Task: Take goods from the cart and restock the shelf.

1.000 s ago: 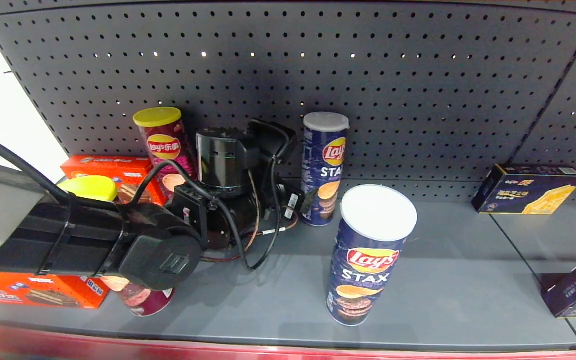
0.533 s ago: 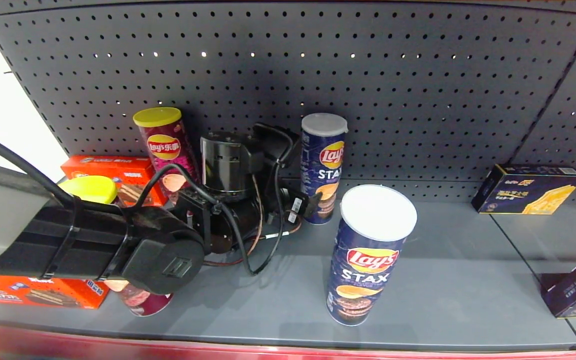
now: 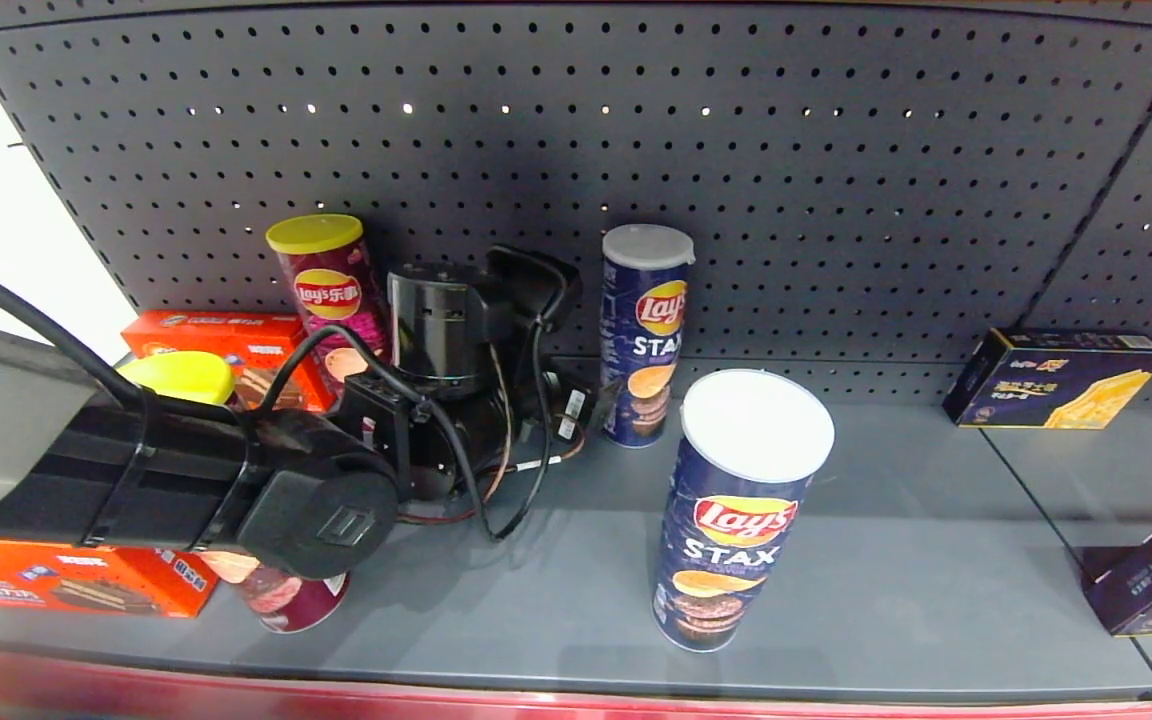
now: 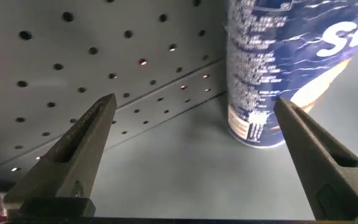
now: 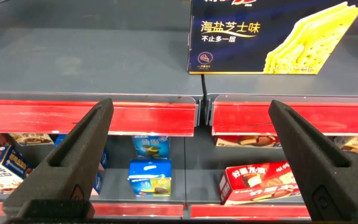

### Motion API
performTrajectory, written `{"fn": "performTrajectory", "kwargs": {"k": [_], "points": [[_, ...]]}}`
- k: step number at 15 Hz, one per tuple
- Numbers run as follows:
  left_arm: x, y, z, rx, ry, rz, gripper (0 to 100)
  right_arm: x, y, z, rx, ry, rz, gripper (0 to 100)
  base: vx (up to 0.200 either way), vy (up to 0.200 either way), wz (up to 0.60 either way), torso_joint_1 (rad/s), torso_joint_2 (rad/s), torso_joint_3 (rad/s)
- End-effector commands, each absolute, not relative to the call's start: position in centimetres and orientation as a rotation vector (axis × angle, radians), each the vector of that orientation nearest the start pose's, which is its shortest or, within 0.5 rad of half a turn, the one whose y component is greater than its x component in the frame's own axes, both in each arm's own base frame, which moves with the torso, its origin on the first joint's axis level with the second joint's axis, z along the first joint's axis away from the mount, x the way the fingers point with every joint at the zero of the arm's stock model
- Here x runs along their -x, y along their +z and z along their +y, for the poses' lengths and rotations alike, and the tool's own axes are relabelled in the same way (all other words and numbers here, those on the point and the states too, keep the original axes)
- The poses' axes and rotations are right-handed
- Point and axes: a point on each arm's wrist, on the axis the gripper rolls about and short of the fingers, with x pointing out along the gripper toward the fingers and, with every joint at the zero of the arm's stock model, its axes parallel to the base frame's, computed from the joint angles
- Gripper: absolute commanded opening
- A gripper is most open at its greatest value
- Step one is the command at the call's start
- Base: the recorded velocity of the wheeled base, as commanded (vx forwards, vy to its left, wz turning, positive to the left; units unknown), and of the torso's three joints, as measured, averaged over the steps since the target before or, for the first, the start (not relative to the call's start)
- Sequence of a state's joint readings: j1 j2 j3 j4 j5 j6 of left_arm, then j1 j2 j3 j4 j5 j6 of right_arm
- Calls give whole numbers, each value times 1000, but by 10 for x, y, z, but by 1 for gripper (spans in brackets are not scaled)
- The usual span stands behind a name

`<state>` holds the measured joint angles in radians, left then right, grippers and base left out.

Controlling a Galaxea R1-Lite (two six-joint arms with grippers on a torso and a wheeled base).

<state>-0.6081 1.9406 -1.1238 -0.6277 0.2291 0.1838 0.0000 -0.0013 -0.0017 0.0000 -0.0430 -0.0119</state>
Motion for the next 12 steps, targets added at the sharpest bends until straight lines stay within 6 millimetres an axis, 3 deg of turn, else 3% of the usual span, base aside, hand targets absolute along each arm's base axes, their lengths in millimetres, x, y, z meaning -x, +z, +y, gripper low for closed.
{"fn": "performTrajectory", "kwargs": {"k": [1, 12], "points": [[-321, 184, -210, -259, -378, 143, 100, 23, 76, -1, 12, -43, -1, 100, 0, 0, 0, 0, 0, 0], [-319, 184, -212, -256, -399, 142, 100, 23, 76, -1, 12, -43, -1, 100, 0, 0, 0, 0, 0, 0]]}}
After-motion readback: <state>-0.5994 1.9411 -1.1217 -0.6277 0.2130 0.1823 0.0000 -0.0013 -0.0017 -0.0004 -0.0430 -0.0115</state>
